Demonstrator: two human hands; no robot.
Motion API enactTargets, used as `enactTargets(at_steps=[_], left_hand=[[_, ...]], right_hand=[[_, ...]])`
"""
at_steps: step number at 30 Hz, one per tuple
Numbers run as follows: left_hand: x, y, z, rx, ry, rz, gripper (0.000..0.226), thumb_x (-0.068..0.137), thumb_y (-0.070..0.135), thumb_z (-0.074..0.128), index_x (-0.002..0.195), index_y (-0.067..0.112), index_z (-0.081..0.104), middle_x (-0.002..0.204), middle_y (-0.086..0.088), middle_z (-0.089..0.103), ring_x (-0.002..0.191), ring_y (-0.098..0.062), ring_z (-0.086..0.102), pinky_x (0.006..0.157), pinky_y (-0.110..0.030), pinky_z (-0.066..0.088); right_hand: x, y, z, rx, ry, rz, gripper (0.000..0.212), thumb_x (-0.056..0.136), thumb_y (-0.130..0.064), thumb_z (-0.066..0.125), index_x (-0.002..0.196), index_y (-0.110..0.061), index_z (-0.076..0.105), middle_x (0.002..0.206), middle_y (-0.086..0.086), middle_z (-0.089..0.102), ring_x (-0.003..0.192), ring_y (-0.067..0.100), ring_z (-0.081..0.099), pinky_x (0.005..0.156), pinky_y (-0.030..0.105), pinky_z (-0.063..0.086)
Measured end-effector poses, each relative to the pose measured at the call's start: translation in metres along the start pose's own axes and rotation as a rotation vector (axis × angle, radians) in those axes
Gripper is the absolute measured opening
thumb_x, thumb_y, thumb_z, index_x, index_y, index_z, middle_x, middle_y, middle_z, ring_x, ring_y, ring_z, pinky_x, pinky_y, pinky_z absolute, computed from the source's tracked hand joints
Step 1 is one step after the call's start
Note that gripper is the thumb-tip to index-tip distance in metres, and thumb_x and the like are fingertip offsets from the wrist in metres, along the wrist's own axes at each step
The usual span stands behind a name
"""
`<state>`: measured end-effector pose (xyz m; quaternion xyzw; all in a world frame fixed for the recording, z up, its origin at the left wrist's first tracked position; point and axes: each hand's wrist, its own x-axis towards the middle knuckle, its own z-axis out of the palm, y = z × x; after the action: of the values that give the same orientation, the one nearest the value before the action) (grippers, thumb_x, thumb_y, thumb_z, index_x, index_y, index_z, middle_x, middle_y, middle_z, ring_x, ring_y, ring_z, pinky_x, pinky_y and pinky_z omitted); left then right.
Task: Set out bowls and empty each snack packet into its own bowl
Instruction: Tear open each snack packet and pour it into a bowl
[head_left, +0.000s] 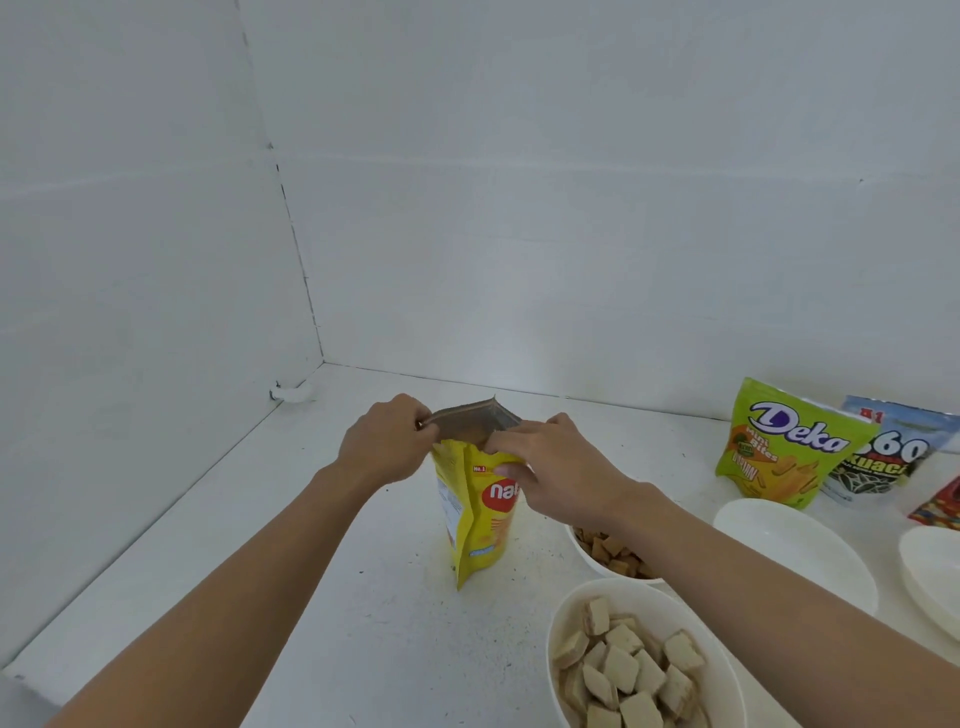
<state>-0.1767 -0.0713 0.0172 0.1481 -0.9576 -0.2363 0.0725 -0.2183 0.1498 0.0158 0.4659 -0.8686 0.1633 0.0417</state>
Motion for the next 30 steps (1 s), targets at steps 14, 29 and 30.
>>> enactTargets(at_steps=[14, 29, 30], left_hand=[[-0.042, -0.008, 0.027, -0.624, -0.025, 0.172, 0.042, 0.103, 0.051, 0.034, 0.110, 0.027, 0.068, 0.098, 0.011, 0.074, 0.089, 0.000, 0.071, 0.079, -0.020, 0.056], [-0.071, -0.035, 0.039, -0.876, -0.237, 0.140, 0.036, 0.102, 0.046, 0.037, 0.136, 0.047, 0.048, 0.128, 0.028, 0.063, 0.122, -0.005, 0.061, 0.098, -0.027, 0.051], [-0.071, -0.033, 0.038, -0.845, -0.237, 0.186, 0.036, 0.102, 0.041, 0.038, 0.136, 0.046, 0.048, 0.129, 0.027, 0.063, 0.124, -0.005, 0.060, 0.099, -0.027, 0.051]], right_hand=[[0.002, -0.024, 0.007, -0.187, 0.089, -0.163, 0.062, 0.087, -0.006, 0.056, 0.134, -0.038, 0.034, 0.115, -0.014, 0.064, 0.107, 0.015, 0.053, 0.101, 0.046, 0.032], [0.035, -0.041, -0.002, 0.057, 0.161, -0.083, 0.029, 0.096, -0.022, 0.058, 0.124, -0.030, 0.060, 0.103, -0.005, 0.062, 0.101, 0.003, 0.038, 0.098, 0.038, 0.032], [0.036, -0.041, -0.006, 0.081, 0.193, -0.060, 0.029, 0.096, -0.021, 0.059, 0.124, -0.030, 0.061, 0.101, -0.005, 0.058, 0.096, -0.002, 0.030, 0.095, 0.033, 0.030]])
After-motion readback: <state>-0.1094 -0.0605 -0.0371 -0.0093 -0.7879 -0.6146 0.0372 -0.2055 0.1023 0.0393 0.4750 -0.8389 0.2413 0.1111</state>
